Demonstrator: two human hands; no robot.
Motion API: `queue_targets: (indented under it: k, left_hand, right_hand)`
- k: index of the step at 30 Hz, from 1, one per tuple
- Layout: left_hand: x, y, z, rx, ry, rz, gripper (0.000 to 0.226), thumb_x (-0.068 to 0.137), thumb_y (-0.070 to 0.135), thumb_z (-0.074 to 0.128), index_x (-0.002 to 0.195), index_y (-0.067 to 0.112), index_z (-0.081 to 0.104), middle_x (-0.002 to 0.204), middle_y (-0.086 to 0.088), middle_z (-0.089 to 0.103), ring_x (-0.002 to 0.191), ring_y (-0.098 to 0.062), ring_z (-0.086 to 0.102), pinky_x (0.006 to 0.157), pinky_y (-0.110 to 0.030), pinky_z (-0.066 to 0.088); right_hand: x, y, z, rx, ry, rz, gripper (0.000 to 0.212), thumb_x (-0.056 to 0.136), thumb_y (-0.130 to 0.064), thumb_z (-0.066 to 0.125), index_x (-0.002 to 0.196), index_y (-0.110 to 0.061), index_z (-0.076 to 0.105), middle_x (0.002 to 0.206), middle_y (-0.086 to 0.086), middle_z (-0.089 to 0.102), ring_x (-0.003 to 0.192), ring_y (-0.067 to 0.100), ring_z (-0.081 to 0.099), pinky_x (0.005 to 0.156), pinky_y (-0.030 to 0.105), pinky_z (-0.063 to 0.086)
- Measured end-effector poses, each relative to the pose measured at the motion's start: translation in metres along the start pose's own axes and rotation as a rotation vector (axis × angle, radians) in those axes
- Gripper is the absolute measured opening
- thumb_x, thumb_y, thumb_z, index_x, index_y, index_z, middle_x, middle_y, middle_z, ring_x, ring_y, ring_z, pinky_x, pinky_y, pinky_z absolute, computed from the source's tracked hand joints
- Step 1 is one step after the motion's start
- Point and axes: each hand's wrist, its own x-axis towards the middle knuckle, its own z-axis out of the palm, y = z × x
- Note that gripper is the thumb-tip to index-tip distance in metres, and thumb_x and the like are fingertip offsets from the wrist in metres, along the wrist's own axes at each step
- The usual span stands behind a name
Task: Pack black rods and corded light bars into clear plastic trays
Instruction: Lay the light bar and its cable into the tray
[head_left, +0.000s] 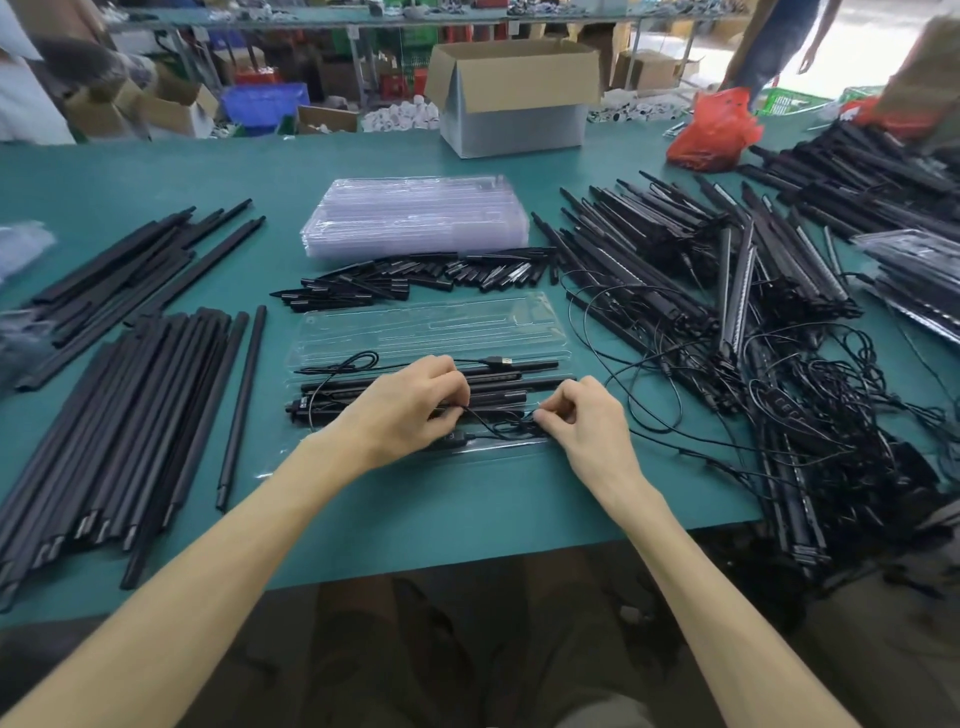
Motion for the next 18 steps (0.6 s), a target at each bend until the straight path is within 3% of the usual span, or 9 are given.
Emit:
queue_targets:
  k: [4, 6, 10, 14, 18]
  left_hand:
    - [0.003, 0.005, 0.002, 0.072, -0.006, 0.032, 0.015, 0.093, 0.024, 0.066, 0.094, 0.014, 0.055, 0.097, 0.003, 0.051, 0.088, -0.016, 0.048, 0.071, -0.041, 0.051]
    - [0.006, 0.010, 0.005, 0.096, -0.008, 0.075, 0.014, 0.094, 0.022, 0.066, 0.102, 0.014, 0.059, 0.102, 0.001, 0.054, 0.094, -0.018, 0.052, 0.076, -0.039, 0.052]
    - [0.013, 0.022, 0.010, 0.142, -0.040, 0.168, 0.032, 0.093, 0.014, 0.067, 0.125, 0.016, 0.066, 0.112, -0.005, 0.062, 0.102, -0.025, 0.059, 0.080, -0.037, 0.052]
    - [0.019, 0.022, 0.007, 0.116, -0.090, 0.154, 0.036, 0.098, 0.023, 0.062, 0.134, 0.023, 0.063, 0.116, -0.001, 0.062, 0.107, -0.020, 0.057, 0.081, -0.032, 0.047]
    - [0.021, 0.019, 0.006, 0.128, -0.118, 0.140, 0.036, 0.101, 0.014, 0.055, 0.135, 0.024, 0.063, 0.120, 0.003, 0.063, 0.109, -0.021, 0.056, 0.085, -0.029, 0.041]
  right_hand:
    - [0.002, -0.002, 0.000, -0.009, -0.013, 0.012, 0.015, 0.089, -0.022, 0.075, 0.079, -0.019, 0.064, 0.083, -0.006, 0.052, 0.078, 0.012, 0.053, 0.078, 0.037, 0.051]
    - [0.002, -0.002, 0.000, -0.014, -0.016, 0.017, 0.016, 0.088, -0.022, 0.075, 0.079, -0.019, 0.064, 0.083, -0.006, 0.052, 0.078, 0.013, 0.053, 0.078, 0.038, 0.051]
    - [0.002, -0.003, 0.001, -0.027, -0.015, 0.027, 0.014, 0.089, -0.023, 0.074, 0.080, -0.019, 0.064, 0.084, -0.005, 0.052, 0.081, 0.016, 0.055, 0.078, 0.038, 0.050]
    - [0.002, -0.003, 0.002, -0.038, -0.014, 0.025, 0.013, 0.090, -0.024, 0.073, 0.080, -0.020, 0.064, 0.084, -0.007, 0.051, 0.083, 0.014, 0.054, 0.077, 0.037, 0.049]
    - [0.002, -0.004, 0.002, -0.071, -0.029, 0.023, 0.014, 0.091, -0.028, 0.072, 0.080, -0.022, 0.064, 0.084, -0.008, 0.050, 0.086, 0.015, 0.053, 0.074, 0.035, 0.045]
